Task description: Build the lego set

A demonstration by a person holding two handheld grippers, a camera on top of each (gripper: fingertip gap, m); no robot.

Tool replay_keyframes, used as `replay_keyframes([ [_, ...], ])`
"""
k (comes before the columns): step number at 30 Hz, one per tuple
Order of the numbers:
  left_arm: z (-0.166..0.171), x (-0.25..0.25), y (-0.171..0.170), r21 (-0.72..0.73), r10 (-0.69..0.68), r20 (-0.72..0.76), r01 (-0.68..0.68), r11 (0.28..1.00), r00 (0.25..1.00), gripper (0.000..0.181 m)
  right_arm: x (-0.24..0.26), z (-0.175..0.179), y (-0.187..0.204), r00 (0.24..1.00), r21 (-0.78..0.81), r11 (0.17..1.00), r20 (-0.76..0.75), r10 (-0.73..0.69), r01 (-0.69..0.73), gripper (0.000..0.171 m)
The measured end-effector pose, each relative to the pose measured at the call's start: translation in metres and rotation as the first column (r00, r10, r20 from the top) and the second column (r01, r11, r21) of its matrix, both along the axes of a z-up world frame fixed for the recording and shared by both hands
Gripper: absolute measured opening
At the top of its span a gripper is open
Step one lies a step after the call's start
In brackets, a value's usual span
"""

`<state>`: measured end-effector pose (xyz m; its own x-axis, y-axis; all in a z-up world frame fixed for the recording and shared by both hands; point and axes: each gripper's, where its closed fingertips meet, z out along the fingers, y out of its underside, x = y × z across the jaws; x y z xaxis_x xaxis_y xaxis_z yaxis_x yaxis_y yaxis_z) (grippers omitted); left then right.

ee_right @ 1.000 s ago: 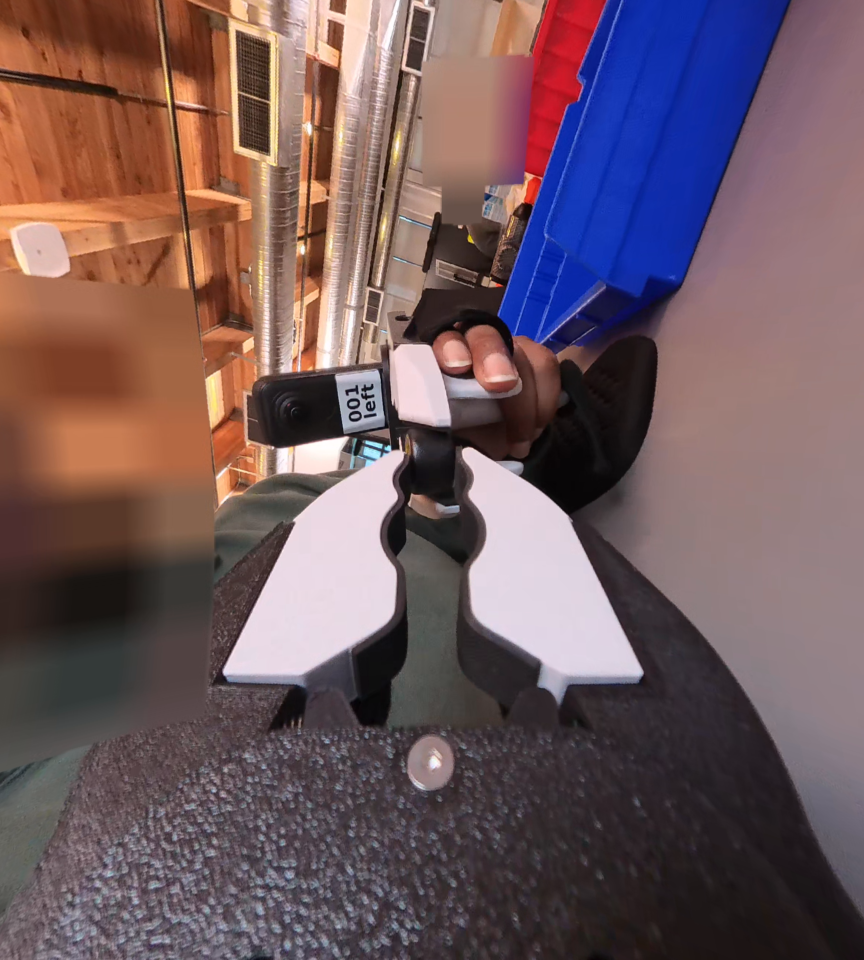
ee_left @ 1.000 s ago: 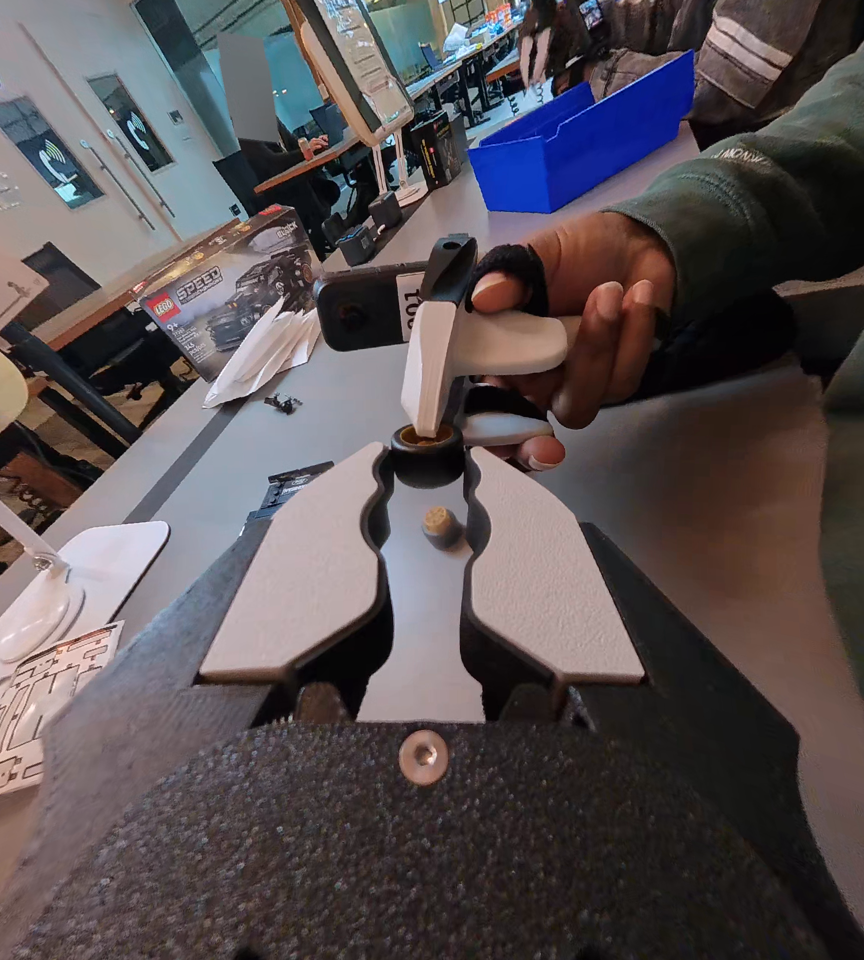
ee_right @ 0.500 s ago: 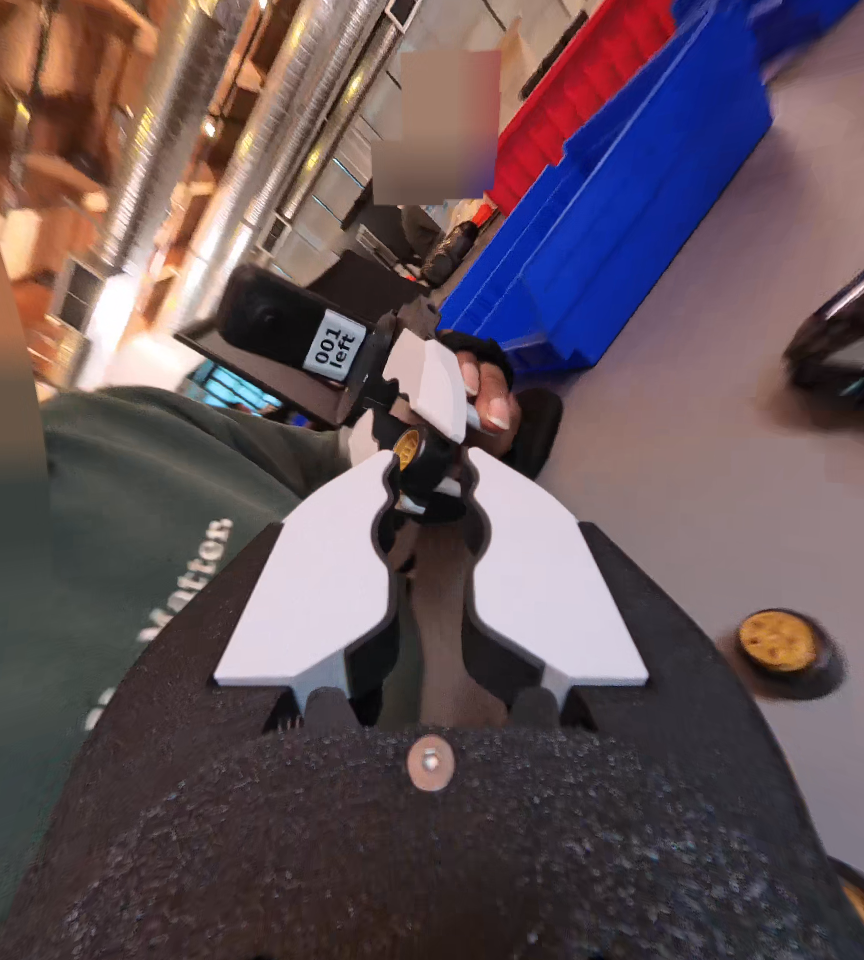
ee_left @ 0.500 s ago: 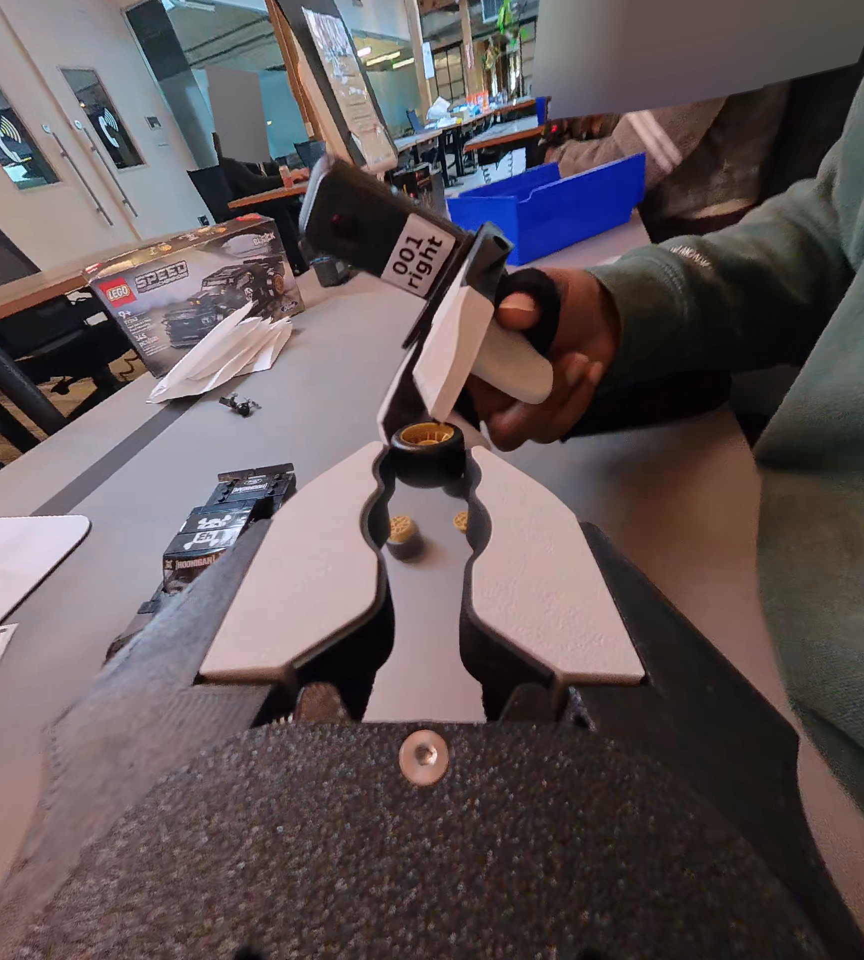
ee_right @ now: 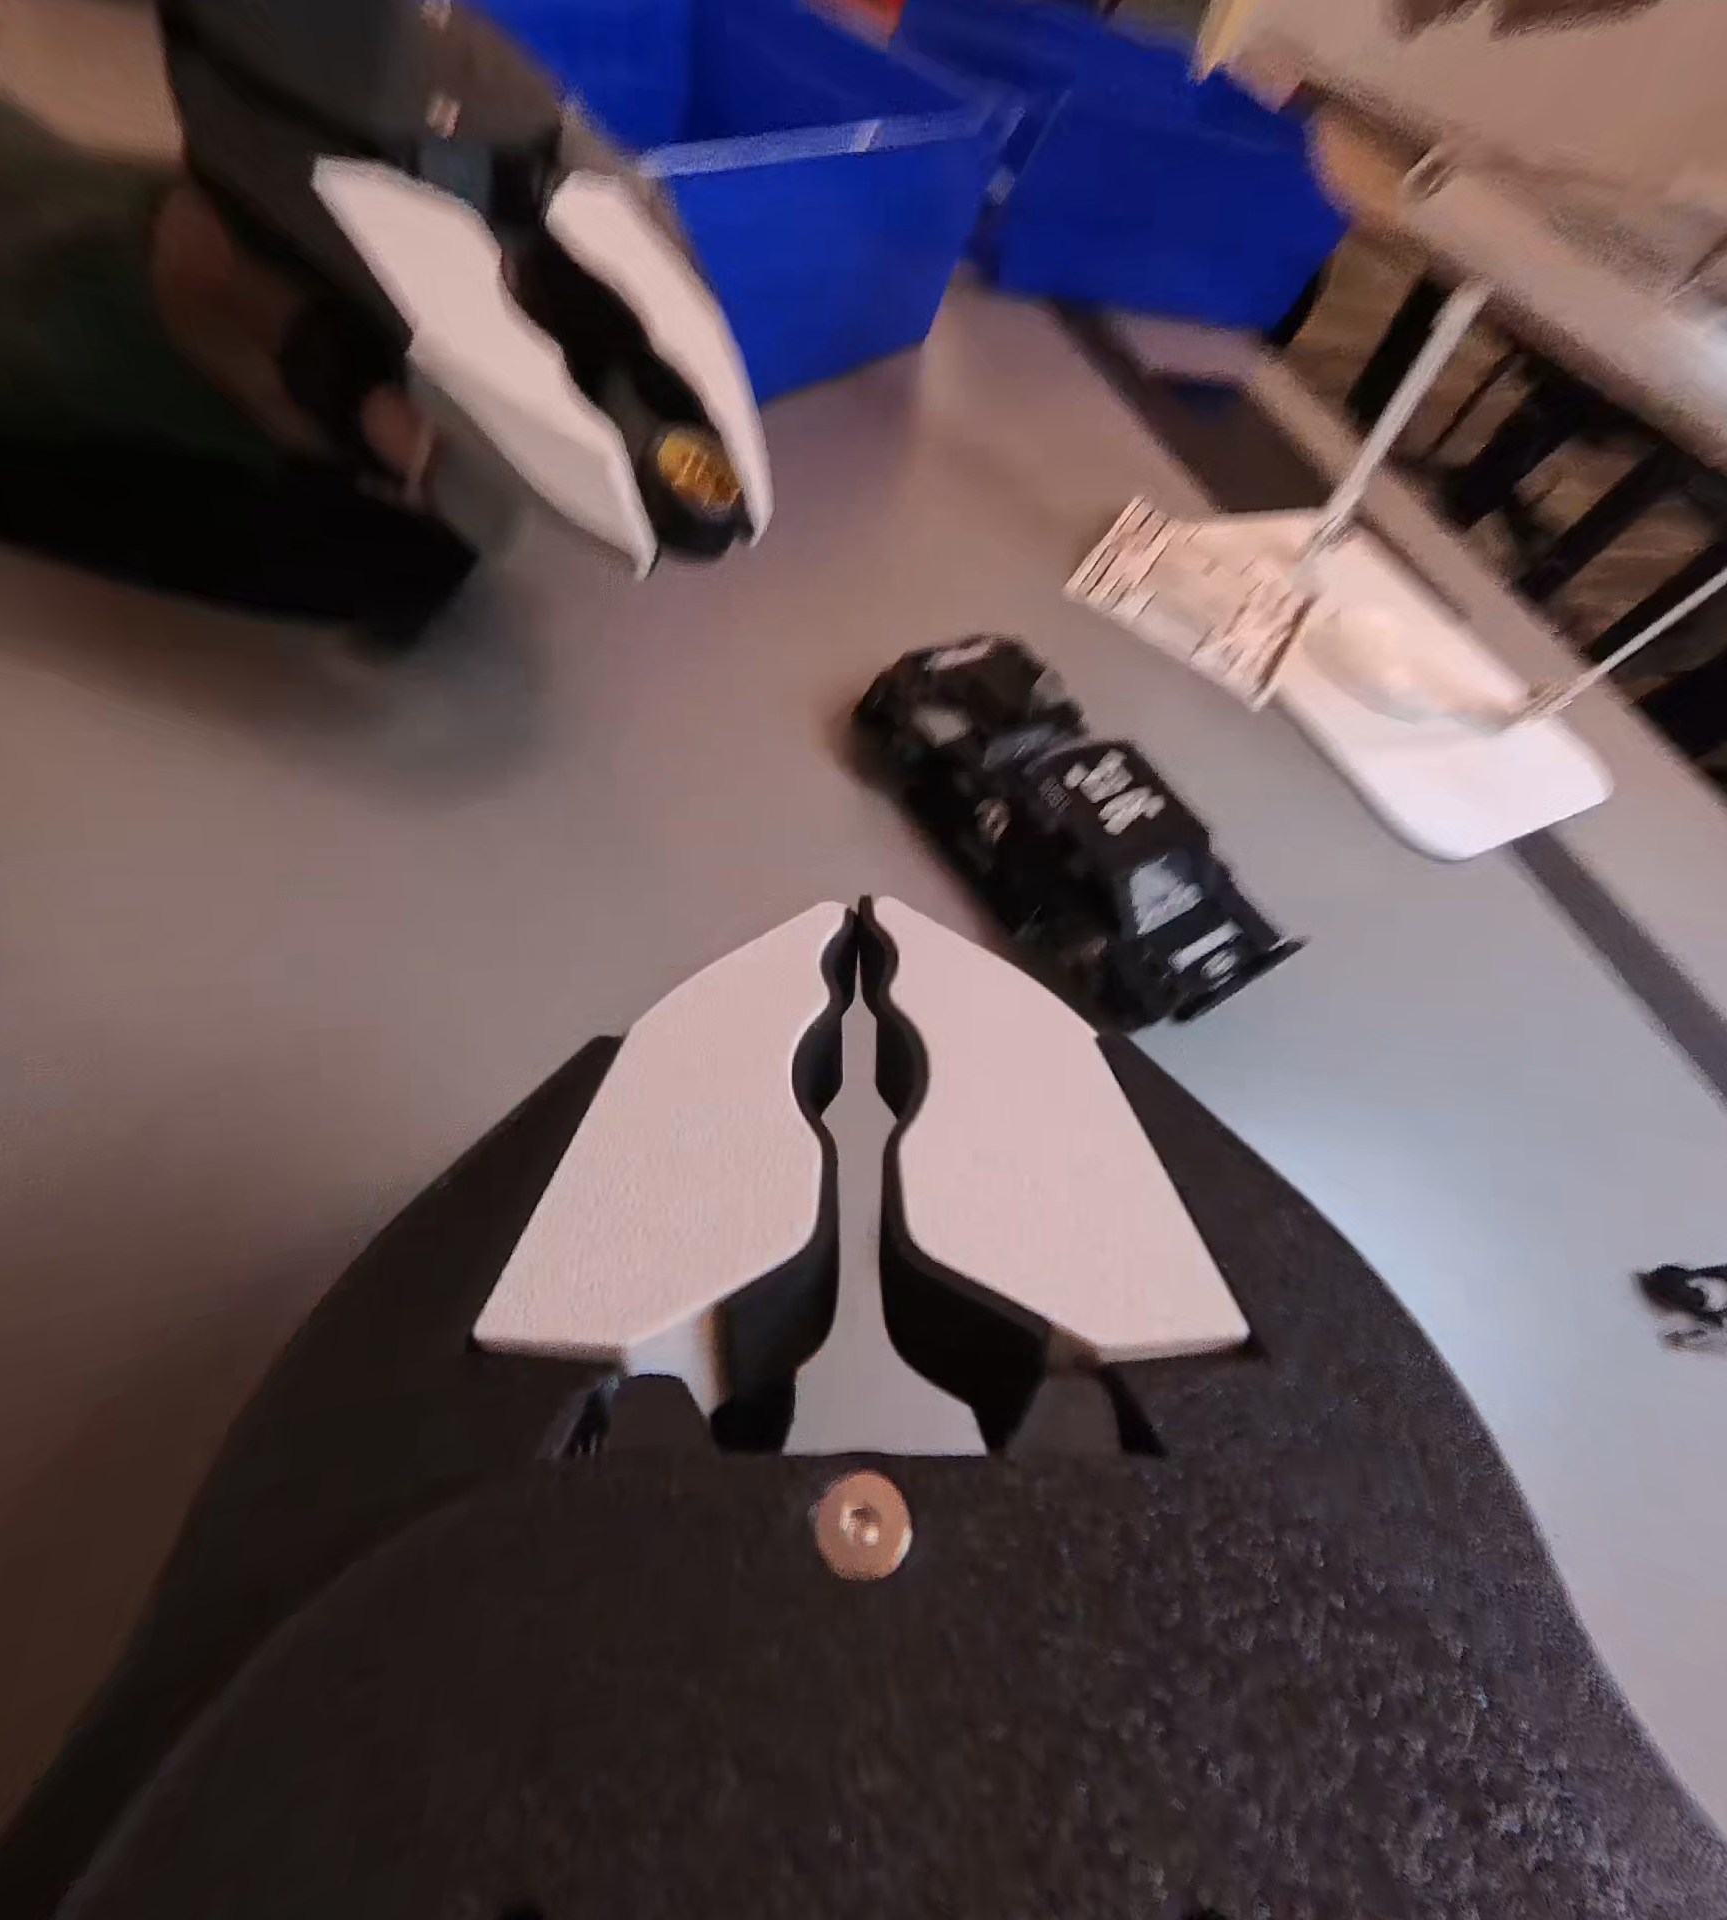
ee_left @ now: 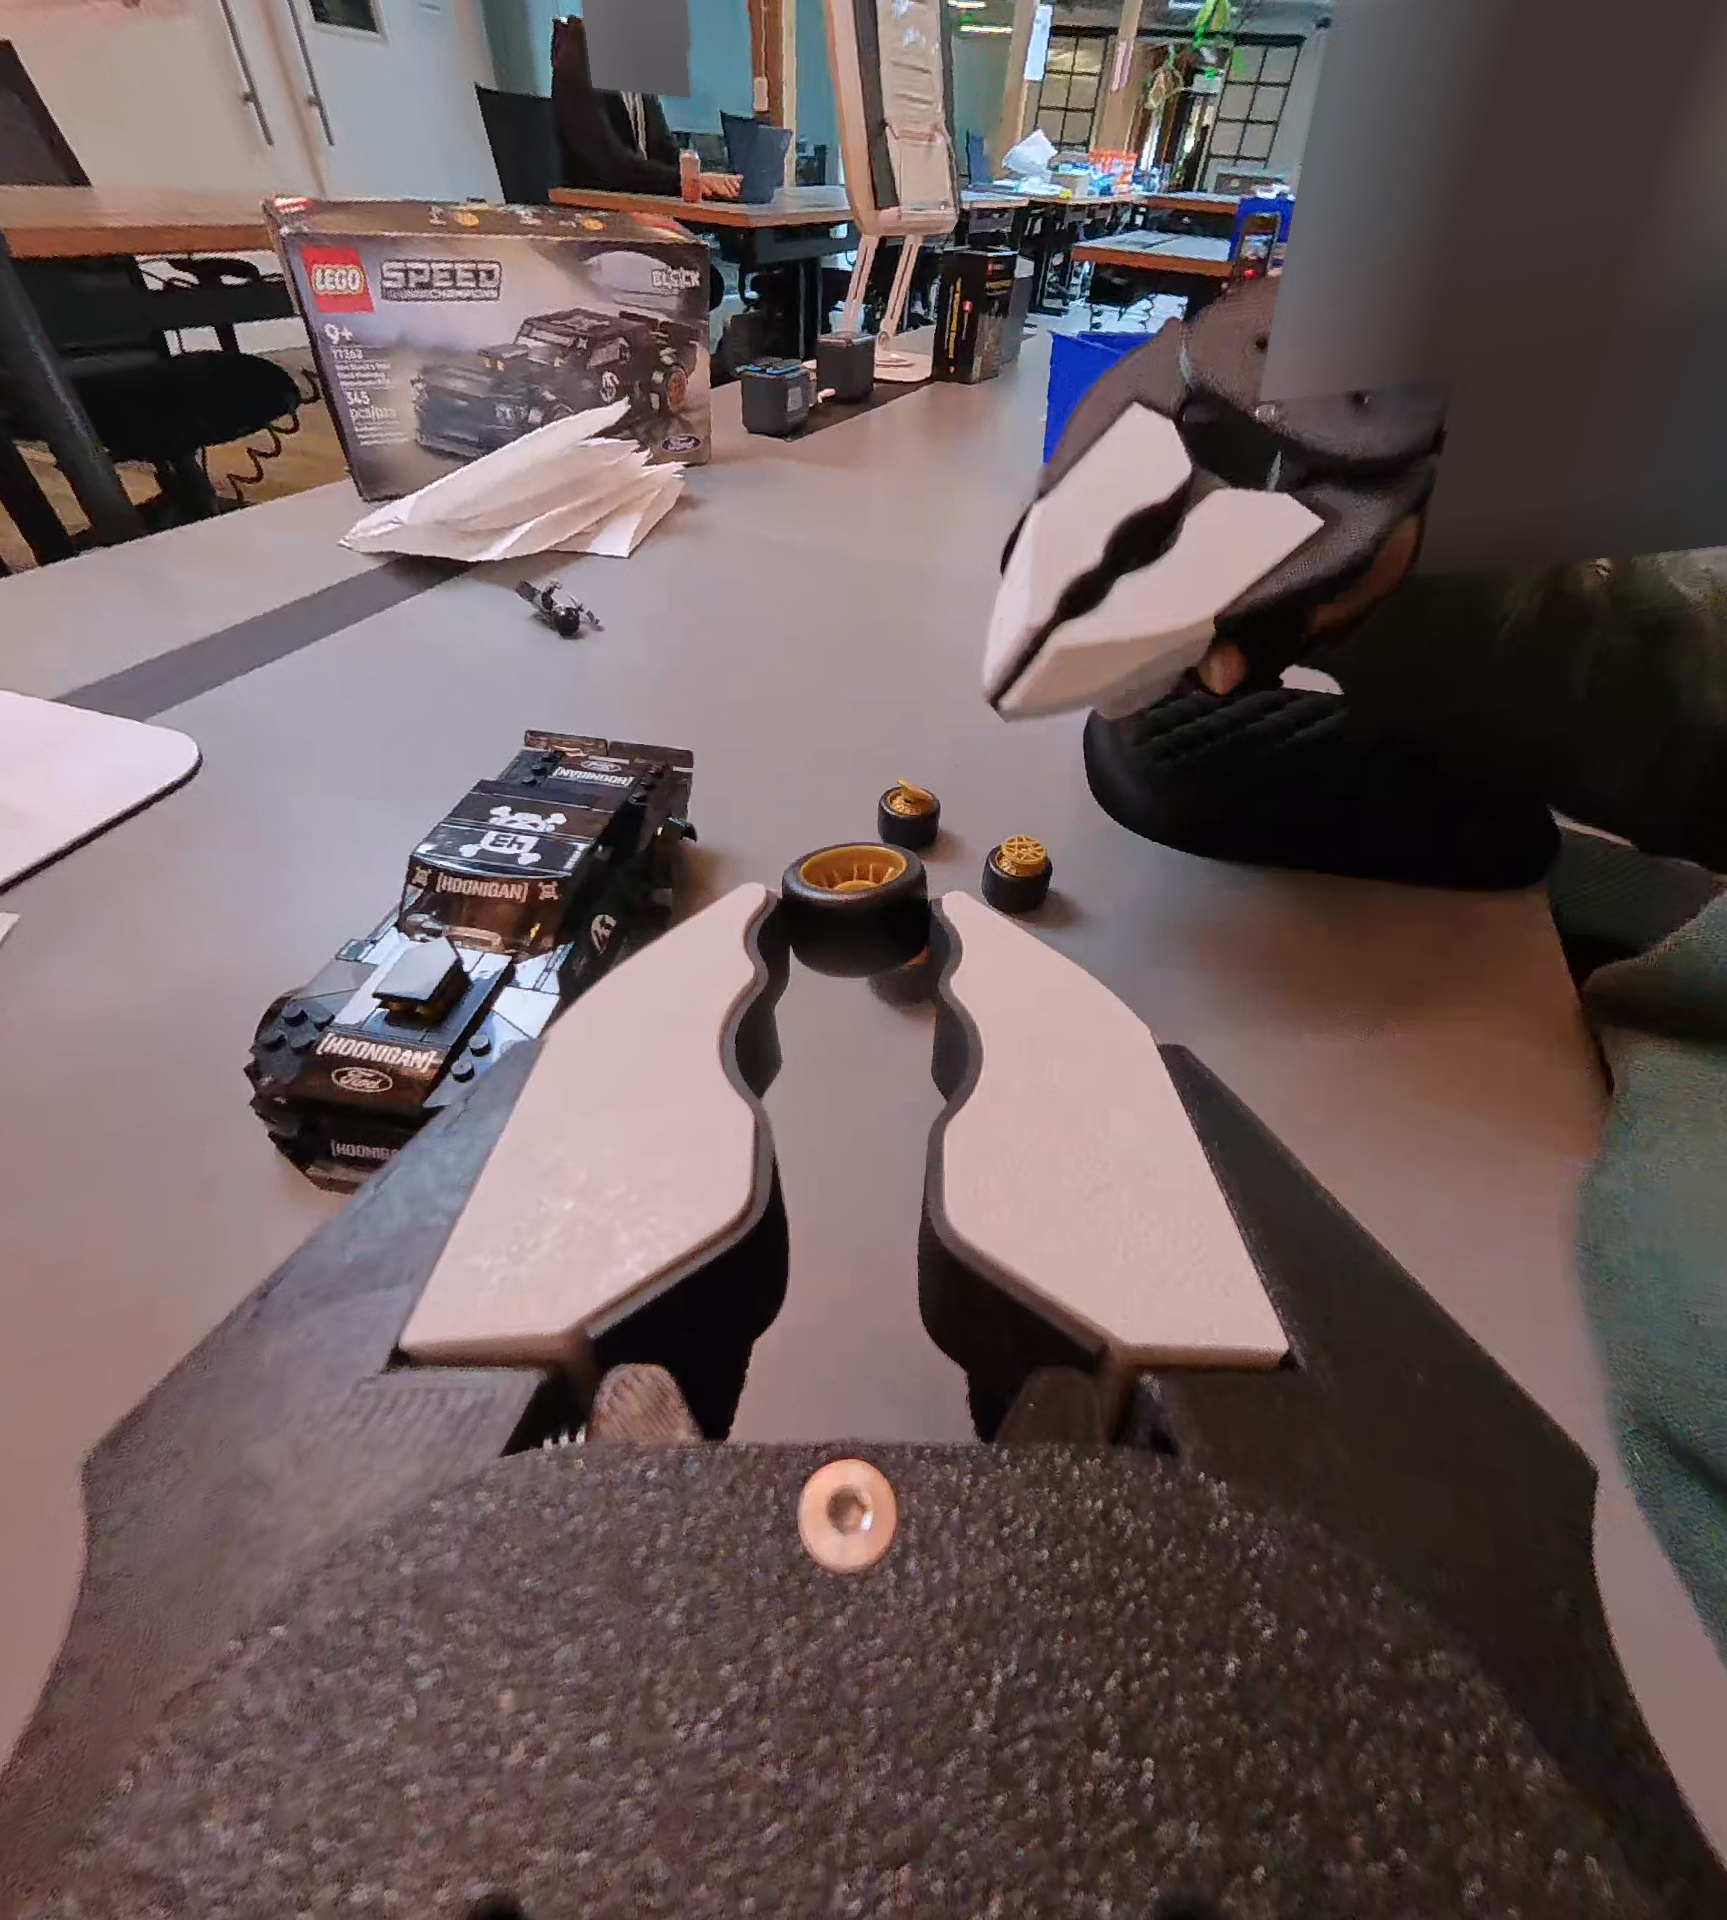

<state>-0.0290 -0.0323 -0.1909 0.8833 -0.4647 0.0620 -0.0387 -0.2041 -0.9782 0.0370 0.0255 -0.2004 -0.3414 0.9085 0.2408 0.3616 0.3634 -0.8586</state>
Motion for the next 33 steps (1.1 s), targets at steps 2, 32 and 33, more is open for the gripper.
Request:
replay_keyframes([
  [2, -0.004, 0.002, 0.0, -0.023, -0.007, -0.008, 0.007, 1.0, 1.0, 0.026, 0.016, -0.019, -0.009, 0.989, -0.024, 0.998, 0.135, 0.059, -0.056, 0.0],
  [32, 0.004, 0.026, -0.01, 0.029, -0.11, -0.022, 0.11, 0.993, 0.994, 0.026, -0.01, -0.002, -0.044, 0.931, -0.121, 0.991, 0.353, 0.093, -0.053, 0.015],
  [33, 0.007, 0.028, -0.01, 0.04, -0.116, -0.015, 0.116, 0.992, 0.993, 0.026, -0.015, 0.018, -0.051, 0.941, -0.145, 0.985, 0.311, 0.131, -0.089, 0.015],
])
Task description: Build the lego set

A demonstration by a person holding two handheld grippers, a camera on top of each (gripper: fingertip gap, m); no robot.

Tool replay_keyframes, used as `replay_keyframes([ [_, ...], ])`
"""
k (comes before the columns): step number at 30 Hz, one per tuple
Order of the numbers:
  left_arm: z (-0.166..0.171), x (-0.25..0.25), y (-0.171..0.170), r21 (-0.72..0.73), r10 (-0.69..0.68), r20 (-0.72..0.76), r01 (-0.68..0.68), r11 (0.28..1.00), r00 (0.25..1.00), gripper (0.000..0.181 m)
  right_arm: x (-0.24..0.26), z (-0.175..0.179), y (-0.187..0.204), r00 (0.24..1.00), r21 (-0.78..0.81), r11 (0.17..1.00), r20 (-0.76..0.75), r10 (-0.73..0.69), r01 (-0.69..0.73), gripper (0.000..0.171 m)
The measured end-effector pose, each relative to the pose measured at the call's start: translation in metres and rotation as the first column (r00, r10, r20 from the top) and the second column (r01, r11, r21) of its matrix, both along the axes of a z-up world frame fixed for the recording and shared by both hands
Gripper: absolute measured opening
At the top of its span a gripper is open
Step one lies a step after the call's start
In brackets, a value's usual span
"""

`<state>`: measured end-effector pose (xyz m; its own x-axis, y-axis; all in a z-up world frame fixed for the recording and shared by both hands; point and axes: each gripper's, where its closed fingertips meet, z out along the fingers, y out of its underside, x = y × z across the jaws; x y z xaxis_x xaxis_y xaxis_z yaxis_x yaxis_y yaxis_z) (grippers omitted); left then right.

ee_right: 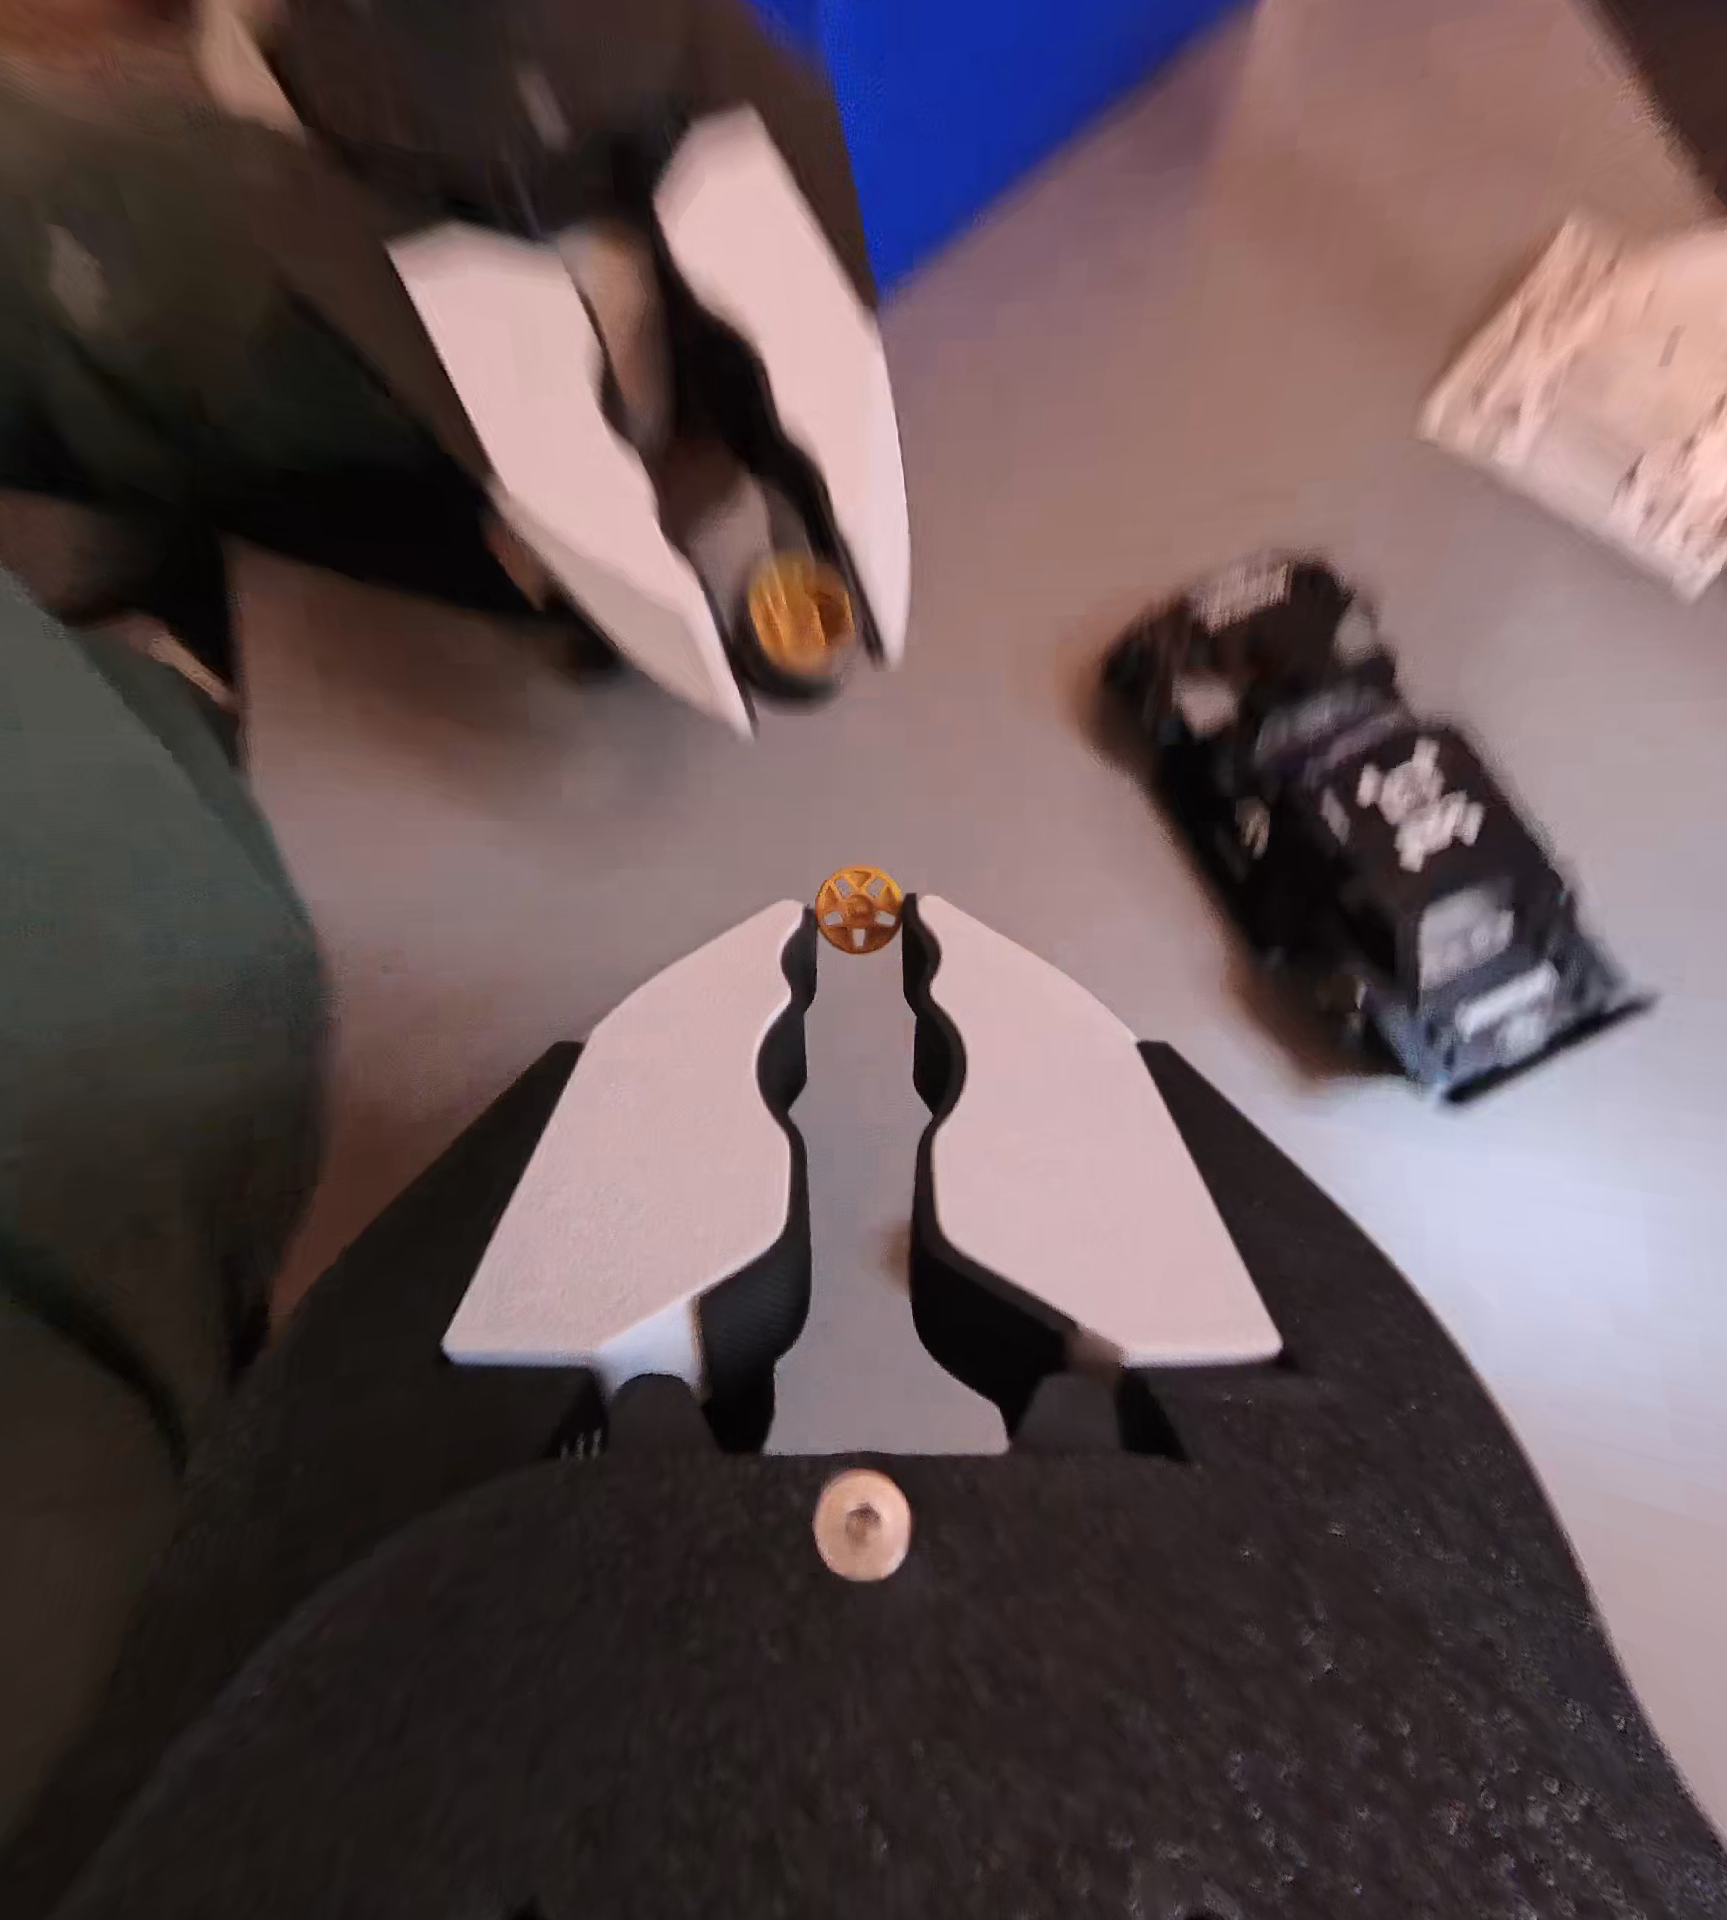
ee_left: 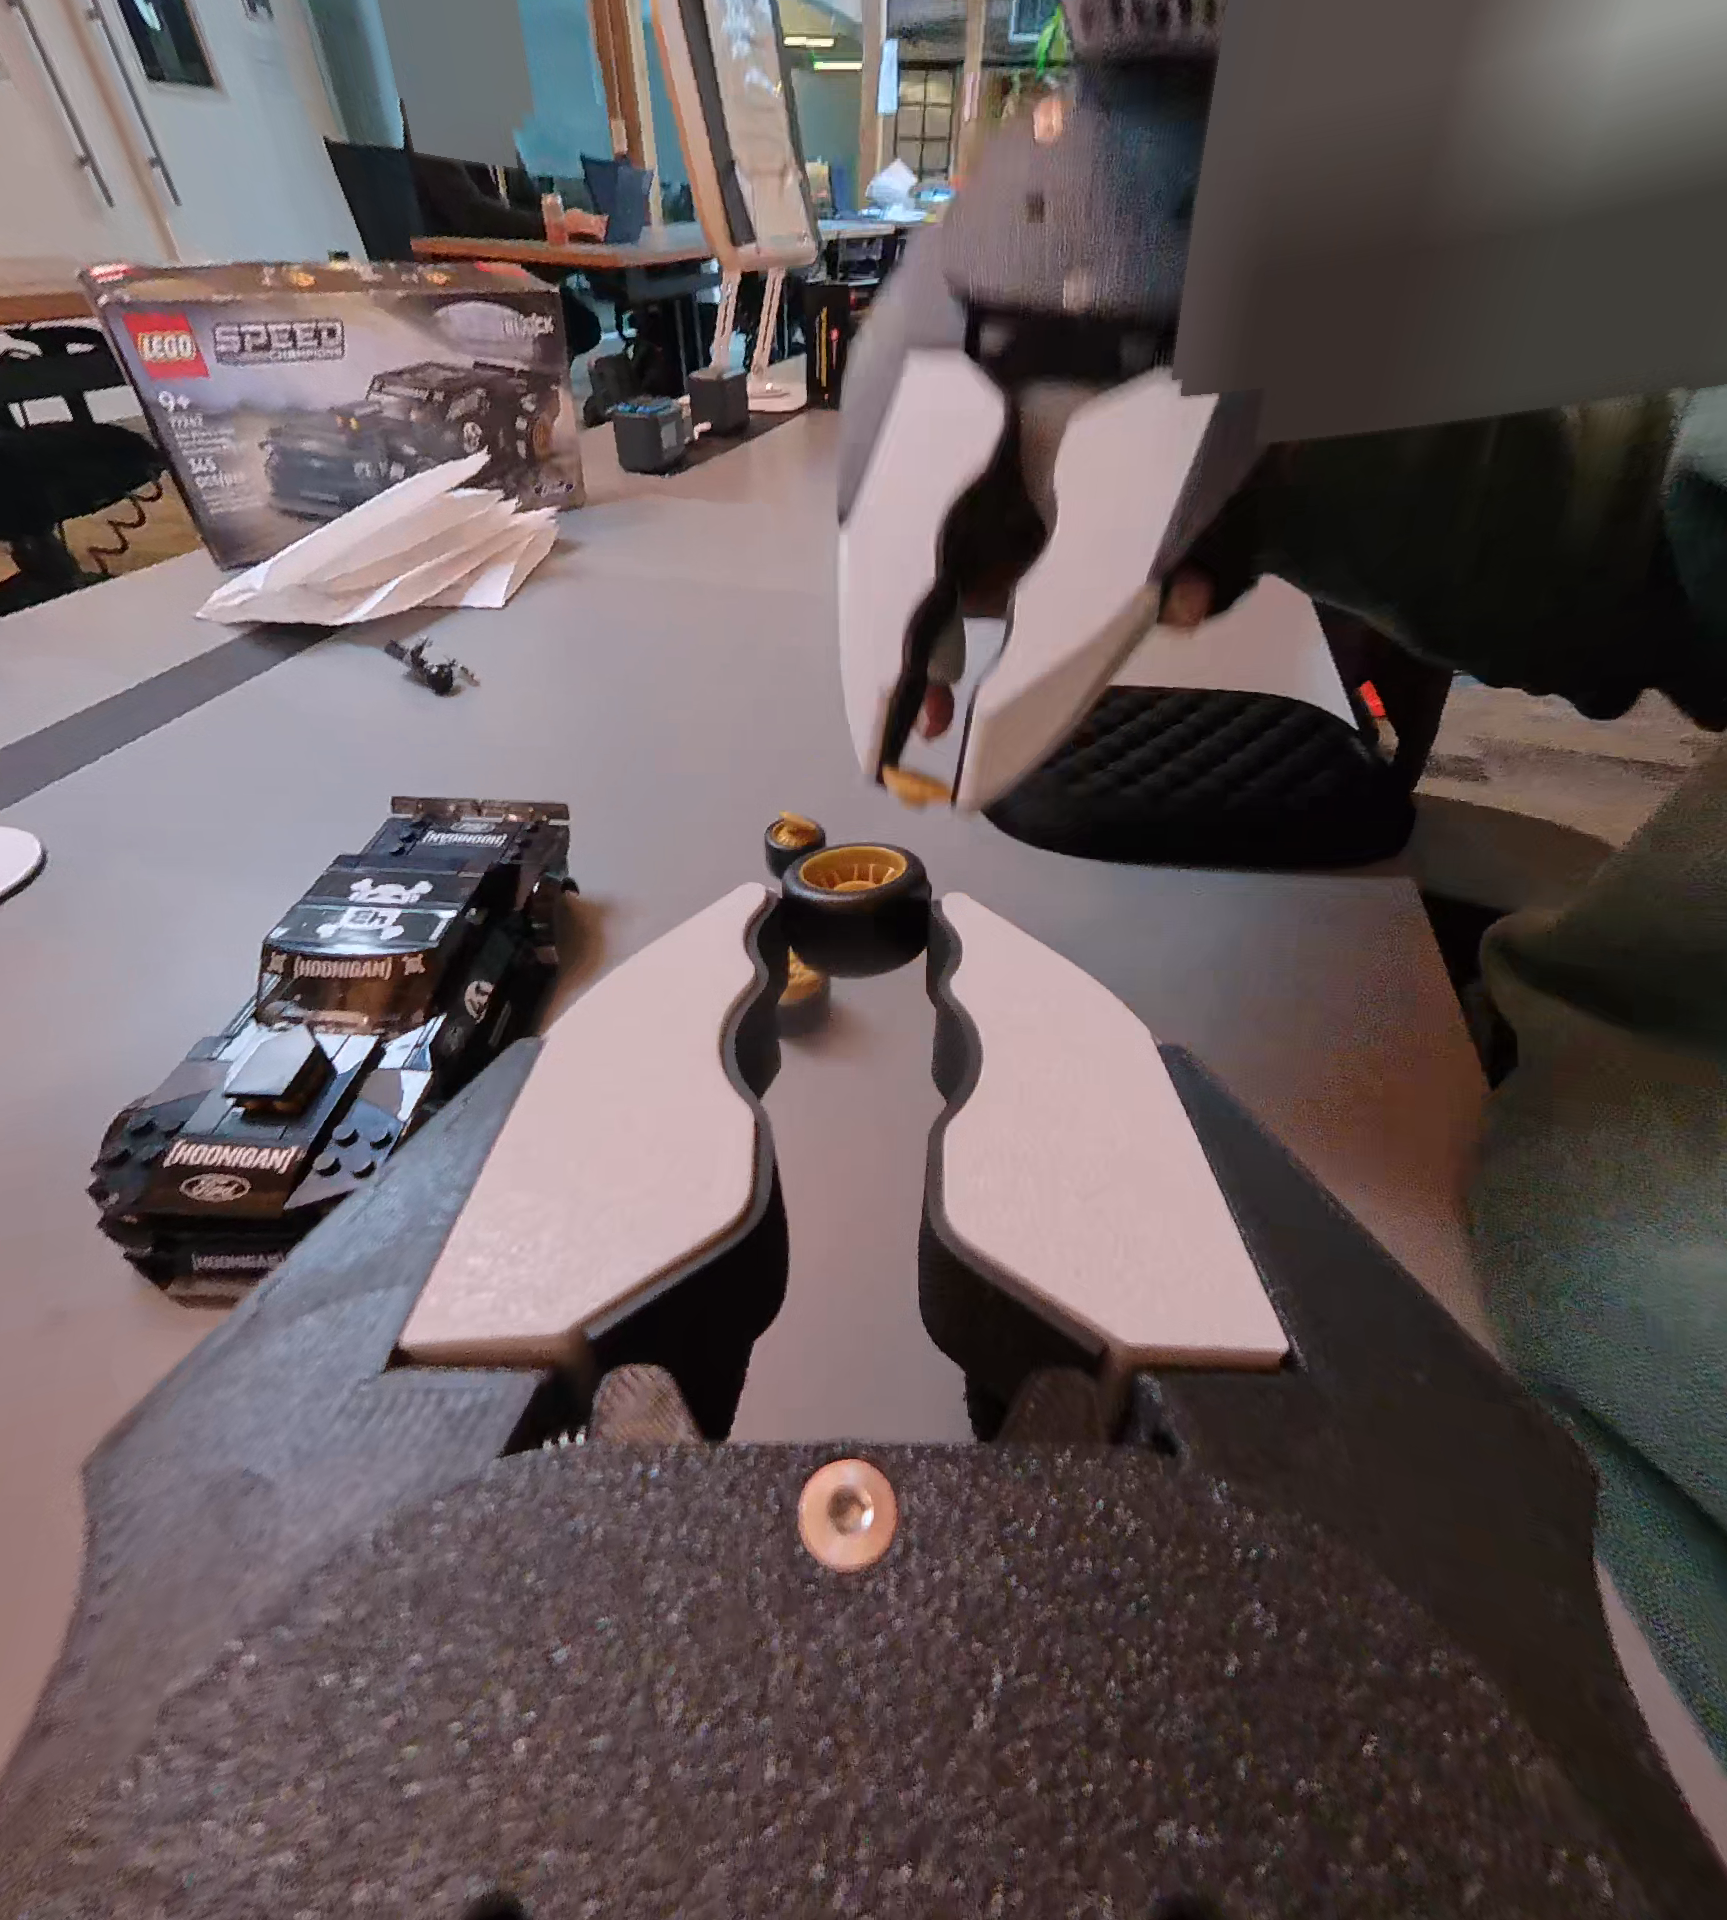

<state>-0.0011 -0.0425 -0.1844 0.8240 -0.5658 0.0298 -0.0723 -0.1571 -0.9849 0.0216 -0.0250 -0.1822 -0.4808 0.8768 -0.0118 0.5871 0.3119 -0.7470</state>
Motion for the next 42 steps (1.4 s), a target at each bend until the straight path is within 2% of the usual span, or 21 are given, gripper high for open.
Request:
replay_keyframes([
  [3, 0.004, 0.005, -0.001, 0.039, -0.006, -0.018, 0.007, 0.999, 1.0, 0.026, -0.012, 0.03, -0.021, 0.995, -0.007, 0.995, -0.02, 0.102, -0.102, 0.015],
  [8, 0.008, 0.009, -0.004, 0.085, -0.004, -0.059, 0.009, 0.996, 0.998, 0.026, -0.026, 0.019, -0.035, 0.983, 0.027, 0.984, 0.058, 0.173, -0.174, 0.016],
  [30, 0.016, 0.01, -0.01, 0.108, -0.018, -0.032, 0.021, 0.994, 0.999, 0.025, -0.025, 0.026, -0.035, 0.97, 0.1, 0.969, 0.12, 0.213, -0.225, 0.022],
  [42, 0.024, 0.011, -0.013, 0.059, -0.095, 0.161, 0.086, 0.995, 0.982, 0.025, -0.027, 0.034, -0.036, 0.972, 0.04, 0.975, 0.09, 0.216, -0.22, 0.023],
])
